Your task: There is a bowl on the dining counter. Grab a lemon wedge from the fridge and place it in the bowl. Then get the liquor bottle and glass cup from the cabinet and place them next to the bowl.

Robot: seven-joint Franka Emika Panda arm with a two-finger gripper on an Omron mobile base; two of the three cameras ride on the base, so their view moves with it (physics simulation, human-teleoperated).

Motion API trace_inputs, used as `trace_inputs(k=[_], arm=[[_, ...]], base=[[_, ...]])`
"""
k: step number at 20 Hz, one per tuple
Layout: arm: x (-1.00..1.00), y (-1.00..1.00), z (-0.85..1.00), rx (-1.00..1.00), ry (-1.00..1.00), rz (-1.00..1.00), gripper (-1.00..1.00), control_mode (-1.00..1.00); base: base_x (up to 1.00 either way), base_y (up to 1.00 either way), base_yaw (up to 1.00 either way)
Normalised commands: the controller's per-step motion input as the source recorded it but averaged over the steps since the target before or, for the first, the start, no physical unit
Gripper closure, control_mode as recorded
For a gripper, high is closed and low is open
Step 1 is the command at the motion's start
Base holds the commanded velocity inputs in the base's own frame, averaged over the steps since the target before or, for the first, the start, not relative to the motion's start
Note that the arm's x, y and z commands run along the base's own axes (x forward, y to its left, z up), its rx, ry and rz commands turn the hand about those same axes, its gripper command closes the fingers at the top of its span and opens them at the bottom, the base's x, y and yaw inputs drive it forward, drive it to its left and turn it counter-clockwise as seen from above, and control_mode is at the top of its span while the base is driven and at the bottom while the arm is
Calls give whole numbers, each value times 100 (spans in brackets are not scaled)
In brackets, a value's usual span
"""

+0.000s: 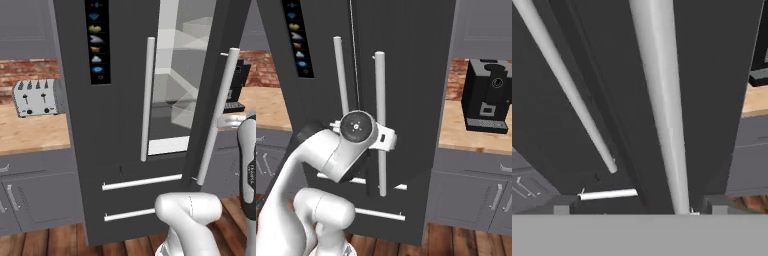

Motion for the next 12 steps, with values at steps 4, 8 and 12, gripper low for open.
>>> trace_inputs(k=[4,8,12], arm=[[-73,41,80,-24,-7,0,-100,-100],[-29,70,58,-30,1,4,-100,-100],[40,84,23,-29,17,9,-100,-100]], base=[[0,0,0],[0,0,0],[0,0,0]])
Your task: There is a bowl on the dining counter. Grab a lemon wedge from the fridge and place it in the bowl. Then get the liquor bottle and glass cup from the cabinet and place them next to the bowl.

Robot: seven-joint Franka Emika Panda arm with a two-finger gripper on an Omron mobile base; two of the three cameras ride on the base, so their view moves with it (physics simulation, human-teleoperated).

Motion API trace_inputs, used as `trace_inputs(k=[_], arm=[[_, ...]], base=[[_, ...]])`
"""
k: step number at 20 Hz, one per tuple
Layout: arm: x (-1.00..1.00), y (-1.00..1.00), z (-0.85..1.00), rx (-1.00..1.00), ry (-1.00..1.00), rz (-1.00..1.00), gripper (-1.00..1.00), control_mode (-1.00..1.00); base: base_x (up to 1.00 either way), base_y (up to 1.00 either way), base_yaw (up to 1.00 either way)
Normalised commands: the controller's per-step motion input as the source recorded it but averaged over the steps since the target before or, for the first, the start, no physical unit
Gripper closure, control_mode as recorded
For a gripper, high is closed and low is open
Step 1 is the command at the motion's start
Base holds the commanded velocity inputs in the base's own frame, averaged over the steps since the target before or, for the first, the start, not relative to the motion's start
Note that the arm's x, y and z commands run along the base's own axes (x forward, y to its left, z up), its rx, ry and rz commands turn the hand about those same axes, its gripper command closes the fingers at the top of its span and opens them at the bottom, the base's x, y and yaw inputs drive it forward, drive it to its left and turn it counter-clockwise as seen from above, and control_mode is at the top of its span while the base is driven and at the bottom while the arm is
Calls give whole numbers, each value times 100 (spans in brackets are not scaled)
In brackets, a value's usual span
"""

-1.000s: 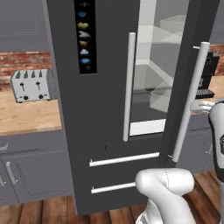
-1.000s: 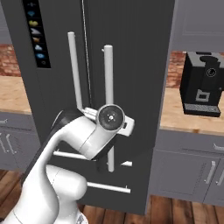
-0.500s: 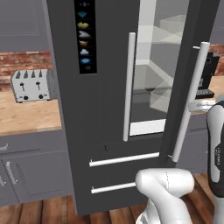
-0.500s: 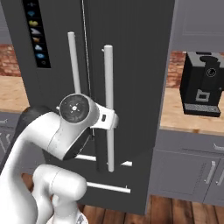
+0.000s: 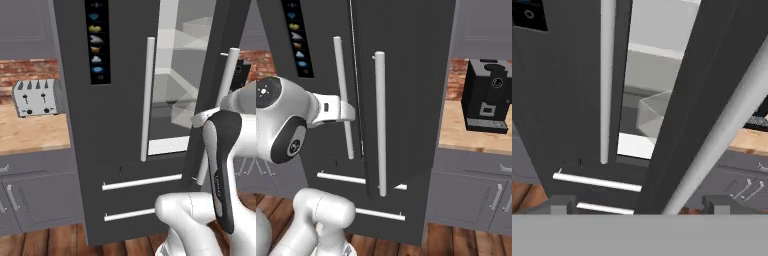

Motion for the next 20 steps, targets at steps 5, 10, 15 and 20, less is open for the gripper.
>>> trace_inputs(k=[5,10,15,20], arm=[[83,64,0,-23,19,14,-100,-100],[87,40,-2,-18,14,15,-100,-100],[83,8,-24,-19,1,6,-100,-100],[88,0,-50,-26,0,2,-100,-100]], base=[[0,0,0],[0,0,0],[0,0,0],[0,0,0]])
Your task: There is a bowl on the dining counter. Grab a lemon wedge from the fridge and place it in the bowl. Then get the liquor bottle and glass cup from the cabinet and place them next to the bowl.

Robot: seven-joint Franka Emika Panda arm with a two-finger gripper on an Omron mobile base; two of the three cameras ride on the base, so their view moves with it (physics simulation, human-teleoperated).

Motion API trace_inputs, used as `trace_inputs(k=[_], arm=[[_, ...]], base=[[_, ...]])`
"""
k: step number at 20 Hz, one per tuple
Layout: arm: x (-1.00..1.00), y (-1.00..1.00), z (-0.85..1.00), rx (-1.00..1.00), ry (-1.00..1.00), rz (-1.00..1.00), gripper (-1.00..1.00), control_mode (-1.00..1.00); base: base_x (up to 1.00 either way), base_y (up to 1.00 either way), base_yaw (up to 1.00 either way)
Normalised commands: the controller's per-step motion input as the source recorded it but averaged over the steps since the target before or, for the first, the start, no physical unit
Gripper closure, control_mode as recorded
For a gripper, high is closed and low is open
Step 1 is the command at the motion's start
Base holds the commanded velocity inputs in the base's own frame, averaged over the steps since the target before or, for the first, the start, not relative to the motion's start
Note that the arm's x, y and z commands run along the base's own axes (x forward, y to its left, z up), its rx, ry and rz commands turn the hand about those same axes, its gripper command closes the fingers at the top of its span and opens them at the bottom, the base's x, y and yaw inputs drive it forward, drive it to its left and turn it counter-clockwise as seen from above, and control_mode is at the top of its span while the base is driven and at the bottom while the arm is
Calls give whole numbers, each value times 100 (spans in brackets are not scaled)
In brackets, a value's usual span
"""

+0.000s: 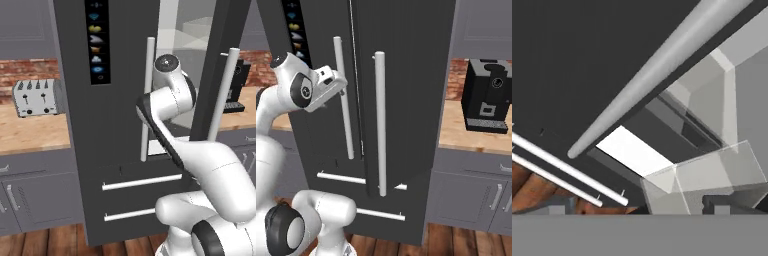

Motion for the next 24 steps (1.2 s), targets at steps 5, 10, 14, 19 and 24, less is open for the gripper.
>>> trace_inputs(k=[5,10,14,19,24], arm=[[57,-3,-39,-36,-1,0,-100,-100],[35,-40,2,-10,1,1,-100,-100],[2,-61,12,-2,0,5,-100,-100],[-19,-67,28,-6,0,2,-100,-100],[-49,-68,38,-9,-1,0,-100,-100]], base=[[0,0,0],[0,0,0],[0,0,0],[0,0,0],[0,0,0]])
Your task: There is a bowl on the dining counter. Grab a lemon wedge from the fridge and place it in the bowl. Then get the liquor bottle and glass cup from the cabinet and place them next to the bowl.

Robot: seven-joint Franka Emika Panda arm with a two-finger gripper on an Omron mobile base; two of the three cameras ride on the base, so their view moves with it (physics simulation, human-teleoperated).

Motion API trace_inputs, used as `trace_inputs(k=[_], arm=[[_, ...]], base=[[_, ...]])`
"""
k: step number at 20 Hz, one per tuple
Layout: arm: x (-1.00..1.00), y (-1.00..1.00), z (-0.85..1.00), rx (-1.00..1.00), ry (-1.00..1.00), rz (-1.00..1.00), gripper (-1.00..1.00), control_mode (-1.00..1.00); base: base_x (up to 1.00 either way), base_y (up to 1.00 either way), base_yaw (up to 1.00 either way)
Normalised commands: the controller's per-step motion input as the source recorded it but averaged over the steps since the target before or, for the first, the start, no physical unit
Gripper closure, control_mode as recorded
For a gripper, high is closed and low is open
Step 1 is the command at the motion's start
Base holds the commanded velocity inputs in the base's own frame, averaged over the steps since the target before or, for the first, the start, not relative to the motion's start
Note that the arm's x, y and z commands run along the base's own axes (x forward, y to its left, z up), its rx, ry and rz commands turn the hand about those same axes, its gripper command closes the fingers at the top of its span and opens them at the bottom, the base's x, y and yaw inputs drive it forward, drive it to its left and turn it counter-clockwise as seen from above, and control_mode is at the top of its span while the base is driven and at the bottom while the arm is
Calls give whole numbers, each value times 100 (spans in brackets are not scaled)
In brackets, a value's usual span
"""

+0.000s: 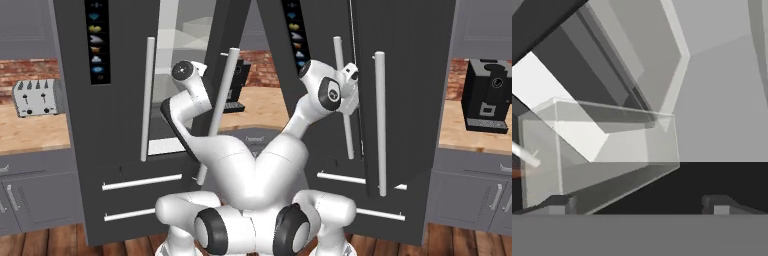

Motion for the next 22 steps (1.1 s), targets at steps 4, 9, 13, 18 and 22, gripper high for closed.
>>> trace_inputs(k=[4,9,13,18,22], arm=[[-75,-66,44,-11,-8,0,-100,-100],[-86,-64,48,-9,-9,0,-100,-100],[-77,-67,45,-5,-1,0,-100,-100],[-60,-72,33,-2,0,0,-100,-100],[-41,-72,7,0,0,0,-100,-100]], base=[[0,0,0],[0,0,0],[0,0,0],[0,0,0],[0,0,0]])
